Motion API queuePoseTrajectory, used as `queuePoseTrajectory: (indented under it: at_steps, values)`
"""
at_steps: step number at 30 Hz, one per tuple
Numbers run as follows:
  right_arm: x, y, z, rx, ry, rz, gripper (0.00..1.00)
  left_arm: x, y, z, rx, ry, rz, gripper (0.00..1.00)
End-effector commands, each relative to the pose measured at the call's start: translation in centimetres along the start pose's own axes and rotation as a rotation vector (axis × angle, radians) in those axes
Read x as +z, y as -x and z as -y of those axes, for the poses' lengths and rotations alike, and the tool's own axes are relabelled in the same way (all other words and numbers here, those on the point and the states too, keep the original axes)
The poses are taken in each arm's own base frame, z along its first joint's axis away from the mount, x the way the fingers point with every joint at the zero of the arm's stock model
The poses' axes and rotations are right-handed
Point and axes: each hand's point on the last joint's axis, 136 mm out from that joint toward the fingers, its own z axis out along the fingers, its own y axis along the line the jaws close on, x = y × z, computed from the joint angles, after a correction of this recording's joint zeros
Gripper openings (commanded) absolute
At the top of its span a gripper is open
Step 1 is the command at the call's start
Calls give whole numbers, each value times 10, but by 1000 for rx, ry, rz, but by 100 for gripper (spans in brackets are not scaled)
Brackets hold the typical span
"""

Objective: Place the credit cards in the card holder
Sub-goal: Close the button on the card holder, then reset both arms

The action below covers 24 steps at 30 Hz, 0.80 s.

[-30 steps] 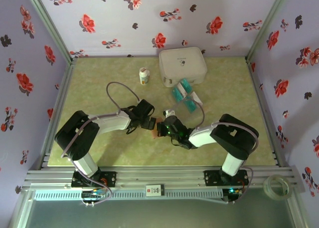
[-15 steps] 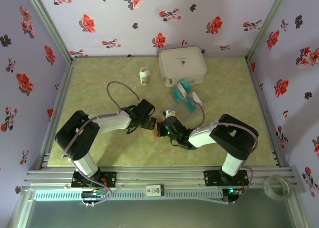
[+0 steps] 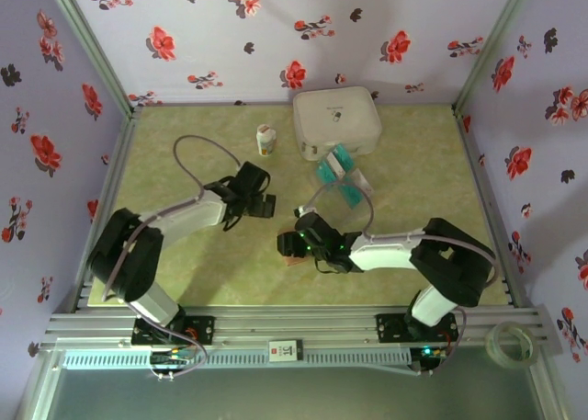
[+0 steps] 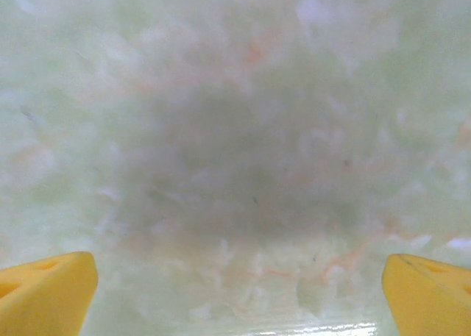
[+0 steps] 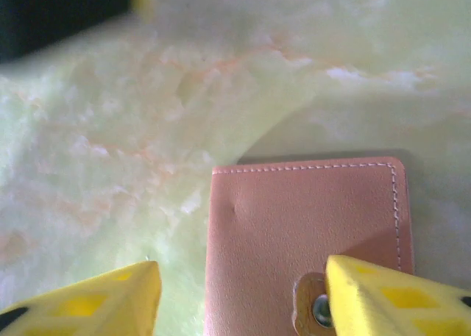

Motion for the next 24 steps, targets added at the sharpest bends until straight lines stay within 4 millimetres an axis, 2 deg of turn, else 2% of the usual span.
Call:
queuePoseTrajectory:
  at_steps: [1,4,7,10,13,17,22,24]
  values:
    - [-24,5,-2,-64,-48,-42,71,-33,36,-15,-59,-28,116,100]
    - [-56,35,-11,-89,-51,39,85,-60,58,-32,-136,-50,238,100]
    - [-98,71,-11,-88,-70,150,99,-87,73,-48,-183,-64,356,100]
    - [-148,105,3,-70,-136,276,99,-112,82,-60,-173,-70,483,100]
    - [-201,134,40,-23,-282,436,99,-133,85,-76,-161,-34,575,100]
    - [-267,153,104,68,-522,698,99,-142,79,-101,-146,69,646,100]
    - [-322,156,169,186,-791,910,99,-142,76,-137,-131,226,697,100]
    - [-332,159,195,245,-872,944,99,-137,76,-158,-134,296,693,100]
